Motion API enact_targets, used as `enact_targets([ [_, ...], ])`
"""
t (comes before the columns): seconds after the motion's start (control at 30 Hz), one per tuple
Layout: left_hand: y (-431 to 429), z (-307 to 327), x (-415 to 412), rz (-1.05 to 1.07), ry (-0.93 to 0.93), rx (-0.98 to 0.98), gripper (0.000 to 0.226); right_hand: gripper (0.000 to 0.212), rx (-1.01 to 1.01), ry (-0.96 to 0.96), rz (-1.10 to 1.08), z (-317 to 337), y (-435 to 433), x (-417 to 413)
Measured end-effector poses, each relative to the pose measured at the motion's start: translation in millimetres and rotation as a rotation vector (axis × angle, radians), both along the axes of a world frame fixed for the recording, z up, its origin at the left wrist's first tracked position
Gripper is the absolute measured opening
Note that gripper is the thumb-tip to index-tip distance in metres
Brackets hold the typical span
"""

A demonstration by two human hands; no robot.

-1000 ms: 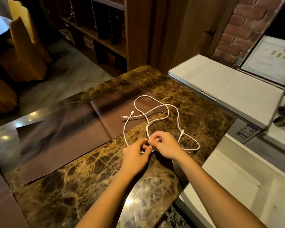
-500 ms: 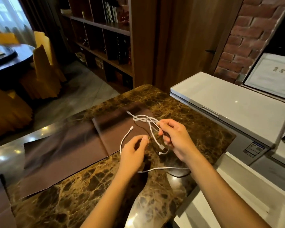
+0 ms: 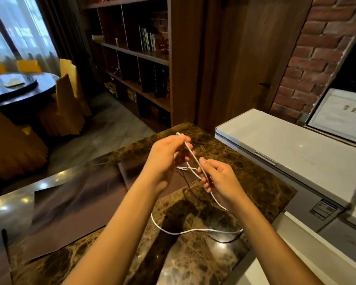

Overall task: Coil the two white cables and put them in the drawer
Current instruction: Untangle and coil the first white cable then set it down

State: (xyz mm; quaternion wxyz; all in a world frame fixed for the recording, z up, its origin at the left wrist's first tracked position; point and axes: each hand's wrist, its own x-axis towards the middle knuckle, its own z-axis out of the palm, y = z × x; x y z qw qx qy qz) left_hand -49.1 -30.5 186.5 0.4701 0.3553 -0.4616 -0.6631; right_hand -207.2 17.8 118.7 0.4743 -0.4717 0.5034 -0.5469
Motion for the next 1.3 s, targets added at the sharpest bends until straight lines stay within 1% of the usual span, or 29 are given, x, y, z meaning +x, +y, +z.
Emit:
enact_targets([
  [0.07,-5.9,26.1,2.5,-0.019,0.096,0.007,0.023,0.044,-0.027,0.047,-0.022,-4.5,0.3,0.1],
  [0.17,-14.5,66.4,12.3,-0.058,0.251,0.000,0.025,0.046,-0.041,0.106,-0.079,-12.1,1.7,1.8],
  [0.27,-18.0,98.1,25.8,-0.160,0.307,-0.063,0.026,0.045,-0.026,0.094,-0.125,-17.3,1.6,1.3],
  [0.33,-16.7,109.1,33.5,-0.237,0.284,-0.110,0.027,0.044,-0.002,0.068,-0.120,-17.4,1.1,2.1],
  [0.37,-15.1,111.8,36.3,-0.257,0.241,-0.143,0.027,0.041,0.003,0.075,-0.114,-17.5,-0.1,3.2],
  [0.4,-13.4,113.6,38.3,-0.272,0.187,-0.175,0.028,0.035,-0.004,0.090,-0.110,-16.1,-1.4,5.5],
  [0.47,-9.9,113.8,40.4,-0.312,0.096,-0.221,0.030,0.017,-0.036,0.101,-0.116,-12.0,-3.8,12.4],
  [0.5,-8.6,112.8,41.2,-0.341,0.069,-0.234,0.031,0.025,-0.049,0.108,-0.130,-10.6,-5.7,16.0],
  [0.57,-6.6,108.3,42.7,-0.393,0.033,-0.252,0.032,0.058,-0.073,0.132,-0.158,-7.6,-9.8,21.4],
  [0.6,-5.8,105.4,43.6,-0.409,0.013,-0.263,0.032,0.071,-0.091,0.154,-0.169,-5.0,-11.4,23.8],
  [0.63,-5.3,102.1,44.6,-0.419,-0.009,-0.276,0.031,0.079,-0.116,0.170,-0.173,-1.9,-12.8,26.2],
  [0.67,-5.3,98.7,45.7,-0.426,-0.028,-0.284,0.030,0.082,-0.138,0.180,-0.179,1.5,-14.1,28.2],
  [0.73,-6.2,91.7,48.6,-0.432,-0.040,-0.270,0.029,0.080,-0.161,0.171,-0.188,10.1,-16.2,31.6],
  [0.83,-8.3,81.6,53.6,-0.437,0.005,-0.197,0.028,0.062,-0.156,0.110,-0.141,20.9,-15.7,34.5],
  [0.9,-8.7,75.2,55.0,-0.395,0.071,-0.131,0.029,0.043,-0.112,-0.026,-0.050,28.4,-11.6,36.3],
  [0.93,-9.3,72.1,55.1,-0.350,0.114,-0.094,0.029,0.038,-0.079,-0.102,0.010,32.0,-8.1,37.2],
  [0.97,-10.7,69.1,55.2,-0.295,0.160,-0.059,0.030,0.040,-0.045,-0.155,0.073,35.2,-3.8,38.3],
  [1.07,-16.7,58.8,55.3,-0.148,0.276,0.013,0.029,0.050,0.032,-0.229,0.273,37.8,8.3,38.3],
  [1.13,-22.8,50.2,54.1,-0.071,0.297,0.045,0.030,0.049,0.064,-0.279,0.386,37.3,15.3,37.0],
  [1.17,-26.1,44.8,53.3,-0.028,0.265,0.053,0.030,0.046,0.050,-0.280,0.419,37.5,18.6,35.8],
  [1.3,-38.1,17.7,52.4,0.132,-0.007,0.047,0.033,0.033,-0.035,-0.275,0.428,44.0,28.9,28.4],
])
